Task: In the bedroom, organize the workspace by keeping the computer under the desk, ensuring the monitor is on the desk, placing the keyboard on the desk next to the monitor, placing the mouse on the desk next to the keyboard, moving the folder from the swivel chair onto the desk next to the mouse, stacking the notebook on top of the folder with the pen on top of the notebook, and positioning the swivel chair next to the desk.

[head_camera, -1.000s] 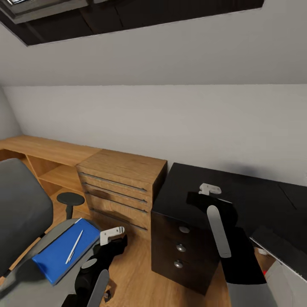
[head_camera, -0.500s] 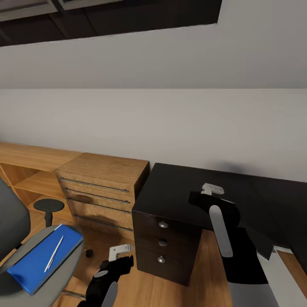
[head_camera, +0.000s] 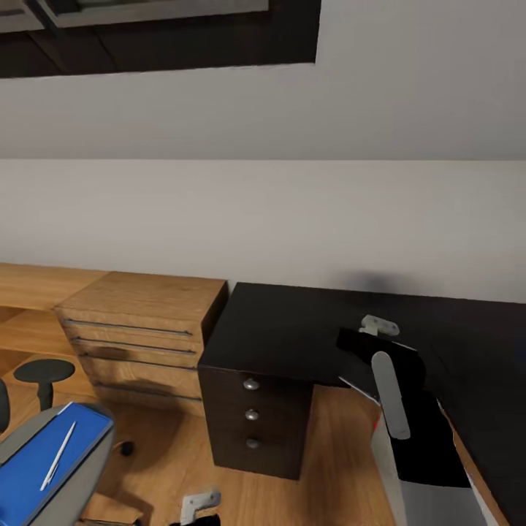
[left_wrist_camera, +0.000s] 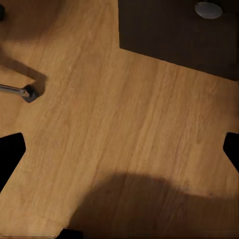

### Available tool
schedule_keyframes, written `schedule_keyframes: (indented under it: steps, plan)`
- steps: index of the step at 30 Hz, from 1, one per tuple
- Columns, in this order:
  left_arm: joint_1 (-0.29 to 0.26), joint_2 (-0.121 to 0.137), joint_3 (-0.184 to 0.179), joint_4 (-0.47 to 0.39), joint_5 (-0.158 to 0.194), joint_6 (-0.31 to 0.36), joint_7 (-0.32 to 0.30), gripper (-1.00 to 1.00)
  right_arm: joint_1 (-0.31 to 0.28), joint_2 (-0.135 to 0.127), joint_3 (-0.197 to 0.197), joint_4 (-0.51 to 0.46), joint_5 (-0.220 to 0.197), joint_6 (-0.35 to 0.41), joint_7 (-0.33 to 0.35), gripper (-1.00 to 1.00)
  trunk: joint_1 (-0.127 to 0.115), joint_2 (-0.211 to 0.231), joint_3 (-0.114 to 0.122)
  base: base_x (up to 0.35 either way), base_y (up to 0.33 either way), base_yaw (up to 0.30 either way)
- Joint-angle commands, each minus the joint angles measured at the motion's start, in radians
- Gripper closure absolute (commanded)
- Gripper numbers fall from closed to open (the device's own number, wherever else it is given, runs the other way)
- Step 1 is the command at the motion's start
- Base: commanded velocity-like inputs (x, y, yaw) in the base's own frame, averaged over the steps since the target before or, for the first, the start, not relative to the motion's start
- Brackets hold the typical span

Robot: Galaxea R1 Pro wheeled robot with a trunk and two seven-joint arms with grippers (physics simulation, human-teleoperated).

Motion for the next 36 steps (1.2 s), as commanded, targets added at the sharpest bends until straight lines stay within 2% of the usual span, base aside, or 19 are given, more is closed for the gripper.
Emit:
schedule_keyframes:
  steps: [1, 2, 3, 4, 5, 6, 7, 9, 11, 13, 17, 20, 21, 22, 25, 29, 32, 33, 36]
  plan:
    - [-0.001, 0.018, -0.003, 0.032, 0.010, -0.030, 0.007, -1.00, -0.001, -0.059, -0.011, 0.000, -0.014, 0.039, -0.003, 1.00, -0.004, 0.007, 0.002, -0.094, -0.043, -0.294]
    - [-0.001, 0.036, -0.001, 0.075, 0.011, -0.070, 0.007, -1.00, -0.001, -0.135, -0.028, 0.000, -0.013, 0.059, 0.010, 1.00, -0.008, 0.014, 0.005, -0.038, -0.018, -0.295]
    - [-0.001, 0.042, 0.001, 0.097, 0.012, -0.095, 0.007, -1.00, -0.001, -0.182, -0.050, 0.000, -0.014, 0.066, 0.023, 1.00, -0.012, 0.021, 0.008, -0.025, -0.011, -0.295]
    - [-0.001, 0.044, 0.001, 0.106, 0.011, -0.107, 0.007, -1.00, -0.001, -0.206, -0.064, 0.000, -0.015, 0.069, 0.031, 1.00, -0.016, 0.028, 0.012, -0.020, -0.009, -0.296]
    - [-0.001, 0.048, 0.000, 0.132, 0.011, -0.148, 0.008, -1.00, 0.003, -0.308, -0.118, 0.003, -0.024, 0.081, 0.105, 1.00, -0.020, 0.035, 0.015, -0.006, -0.003, -0.296]
    - [-0.001, 0.049, -0.002, 0.155, 0.012, -0.160, 0.007, -1.00, 0.018, -0.382, -0.136, 0.017, -0.025, 0.093, 0.179, 1.00, -0.024, 0.042, 0.018, -0.003, -0.001, -0.296]
    - [0.000, 0.049, -0.003, 0.168, 0.011, -0.163, 0.007, -1.00, 0.024, -0.413, -0.142, 0.030, -0.026, 0.096, 0.202, 1.00, -0.027, 0.049, 0.021, -0.002, -0.001, -0.296]
    - [-0.001, 0.049, -0.004, 0.183, 0.011, -0.167, 0.007, -1.00, 0.032, -0.449, -0.159, 0.055, -0.026, 0.099, 0.223, 1.00, -0.035, 0.063, 0.027, -0.001, -0.001, -0.296]
    - [-0.001, 0.048, -0.005, 0.193, 0.011, -0.169, 0.007, -1.00, 0.036, -0.468, -0.225, 0.085, -0.027, 0.097, 0.234, 1.00, -0.043, 0.077, 0.034, 0.000, 0.000, -0.295]
    - [-0.001, 0.046, -0.005, 0.198, 0.011, -0.170, 0.007, -1.00, 0.038, -0.463, -0.296, 0.105, -0.026, 0.093, 0.238, 1.00, -0.050, 0.091, 0.041, 0.000, 0.000, -0.283]
    - [0.000, 0.045, -0.005, 0.201, 0.011, -0.172, 0.007, -1.00, 0.039, -0.441, -0.328, 0.111, -0.011, 0.092, 0.239, 1.00, -0.066, 0.119, 0.057, 0.000, 0.000, -0.274]
    - [-0.001, 0.046, -0.005, 0.201, 0.011, -0.172, 0.007, -1.00, 0.039, -0.438, -0.282, 0.113, 0.031, 0.091, 0.243, 1.00, -0.077, 0.140, 0.069, 0.000, 0.000, -0.269]
    - [-0.001, 0.046, -0.005, 0.201, 0.011, -0.172, 0.007, -1.00, 0.039, -0.439, -0.266, 0.115, 0.055, 0.091, 0.244, 1.00, -0.081, 0.147, 0.073, 0.000, 0.000, -0.268]
    - [-0.001, 0.047, -0.005, 0.201, 0.010, -0.172, 0.007, -1.00, 0.039, -0.442, -0.243, 0.124, 0.111, 0.090, 0.247, 1.00, -0.085, 0.154, 0.077, 0.000, 0.000, -0.268]
    - [-0.001, 0.048, -0.005, 0.201, 0.010, -0.173, 0.007, -1.00, 0.039, -0.447, -0.209, 0.167, 0.178, 0.077, 0.272, 1.00, -0.089, 0.161, 0.083, 0.000, 0.000, -0.268]
    - [-0.001, 0.049, -0.005, 0.201, 0.008, -0.173, 0.007, -1.00, 0.039, -0.496, -0.074, 0.228, 0.282, 0.020, 0.390, 1.00, -0.089, 0.161, 0.087, 0.000, 0.000, -0.266]
    - [-0.001, 0.049, -0.005, 0.201, 0.008, -0.173, 0.008, -1.00, 0.039, -0.527, -0.030, 0.241, 0.323, -0.002, 0.506, 1.00, -0.096, 0.175, 0.096, 0.000, 0.000, -0.261]
    - [-0.001, 0.048, -0.005, 0.201, 0.008, -0.173, 0.008, -1.00, 0.039, -0.538, -0.015, 0.247, 0.341, -0.009, 0.595, 1.00, -0.100, 0.182, 0.100, 0.000, 0.000, -0.258]
    - [0.000, 0.047, -0.005, 0.201, 0.008, -0.173, 0.008, -1.00, 0.039, -0.546, -0.004, 0.262, 0.375, -0.015, 0.680, 1.00, -0.112, 0.203, 0.113, 0.000, 0.000, -0.256]
